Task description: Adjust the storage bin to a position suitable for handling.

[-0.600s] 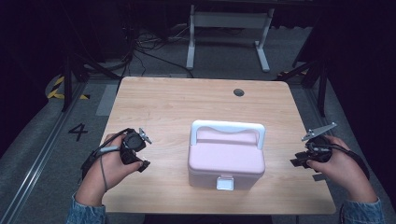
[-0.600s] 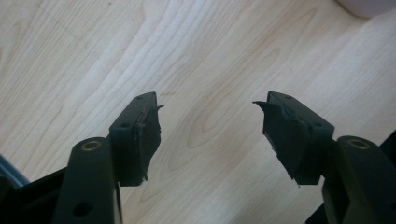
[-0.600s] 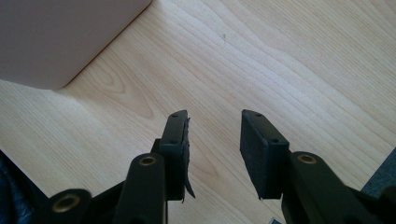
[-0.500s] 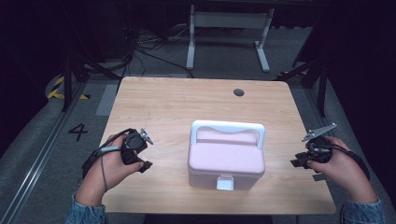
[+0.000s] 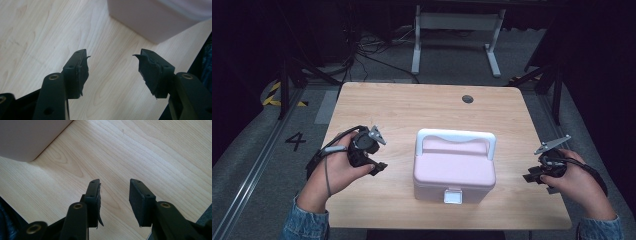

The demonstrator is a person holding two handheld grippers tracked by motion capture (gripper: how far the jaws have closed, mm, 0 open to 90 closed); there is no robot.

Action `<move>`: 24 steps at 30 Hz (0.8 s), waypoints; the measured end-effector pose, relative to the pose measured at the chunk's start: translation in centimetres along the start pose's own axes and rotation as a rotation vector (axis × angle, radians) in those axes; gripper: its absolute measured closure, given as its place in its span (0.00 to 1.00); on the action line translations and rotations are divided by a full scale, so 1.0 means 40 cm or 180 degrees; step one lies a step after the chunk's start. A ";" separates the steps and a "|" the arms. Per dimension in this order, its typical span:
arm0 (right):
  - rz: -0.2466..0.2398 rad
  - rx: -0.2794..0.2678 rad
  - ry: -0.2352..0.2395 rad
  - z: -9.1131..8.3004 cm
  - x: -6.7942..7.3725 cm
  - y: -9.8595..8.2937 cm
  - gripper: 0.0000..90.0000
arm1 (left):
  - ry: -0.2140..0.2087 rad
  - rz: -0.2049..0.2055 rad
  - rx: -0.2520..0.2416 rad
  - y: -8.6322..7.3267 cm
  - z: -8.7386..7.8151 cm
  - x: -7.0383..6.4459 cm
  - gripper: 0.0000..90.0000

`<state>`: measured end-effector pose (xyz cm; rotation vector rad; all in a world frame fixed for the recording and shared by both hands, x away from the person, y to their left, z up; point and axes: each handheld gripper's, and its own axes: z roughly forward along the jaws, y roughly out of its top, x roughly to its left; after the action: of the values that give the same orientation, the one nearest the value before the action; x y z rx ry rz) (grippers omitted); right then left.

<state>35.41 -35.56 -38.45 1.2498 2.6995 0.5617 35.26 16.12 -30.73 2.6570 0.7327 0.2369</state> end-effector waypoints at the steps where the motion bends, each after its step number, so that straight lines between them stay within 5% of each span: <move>1: 0.0006 0.0004 0.0011 0.001 0.000 -0.001 0.69 | -0.0006 0.0033 -0.0017 0.012 -0.005 -0.002 0.45; 7: 0.0023 0.0015 0.0041 0.008 -0.004 -0.006 0.69 | -0.0057 0.0023 -0.0175 0.072 -0.017 -0.008 0.42; 18: 0.0058 0.0042 0.0071 0.015 -0.002 -0.015 0.69 | -0.0020 0.0245 -0.0286 0.175 -0.023 -0.031 0.38; 24: 0.0059 0.0058 0.0067 0.017 -0.001 -0.022 0.69 | -0.0114 0.0374 -0.0396 0.227 -0.009 -0.037 0.36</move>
<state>34.97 -35.92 -39.40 1.2818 2.7191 0.5567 38.06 8.23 -26.88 2.5810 0.5335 0.2567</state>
